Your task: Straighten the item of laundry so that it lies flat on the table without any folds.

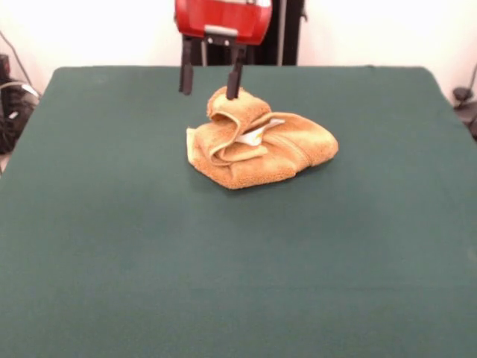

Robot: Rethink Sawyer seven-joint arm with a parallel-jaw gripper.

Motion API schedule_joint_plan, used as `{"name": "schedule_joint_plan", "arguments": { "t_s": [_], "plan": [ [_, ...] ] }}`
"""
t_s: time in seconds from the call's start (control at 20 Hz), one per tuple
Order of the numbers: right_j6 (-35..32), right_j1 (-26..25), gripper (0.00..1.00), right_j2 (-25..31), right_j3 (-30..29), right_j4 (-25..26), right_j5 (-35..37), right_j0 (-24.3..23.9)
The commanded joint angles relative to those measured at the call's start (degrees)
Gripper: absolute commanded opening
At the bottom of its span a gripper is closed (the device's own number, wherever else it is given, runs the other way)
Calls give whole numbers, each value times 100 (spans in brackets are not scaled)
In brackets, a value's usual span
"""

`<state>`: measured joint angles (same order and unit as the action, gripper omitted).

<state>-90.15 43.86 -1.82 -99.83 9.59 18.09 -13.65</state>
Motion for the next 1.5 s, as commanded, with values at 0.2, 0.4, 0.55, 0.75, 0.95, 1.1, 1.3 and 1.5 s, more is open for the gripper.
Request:
{"name": "schedule_joint_plan", "arguments": {
  "t_s": [0.2, 0.4, 0.55, 0.75, 0.95, 1.1, 1.3, 1.5],
  "plan": [
    [-999, -253, 100, 752, -665, -83, -616, 410],
    [-1064, -414, 100, 727, -643, -139, -753, 446],
    [-1120, -439, 100, 686, -662, -190, -785, 530],
    [-1303, -614, 100, 102, -392, -236, -661, 940],
    [-1321, -819, 100, -292, -87, -265, -477, 1140],
    [-1311, -794, 100, -458, -81, -292, -403, 1218],
    [-1139, -499, 100, -557, -190, -256, -151, 1149],
    [-918, -231, 100, -552, -224, -205, 49, 1013]
  ]
}}
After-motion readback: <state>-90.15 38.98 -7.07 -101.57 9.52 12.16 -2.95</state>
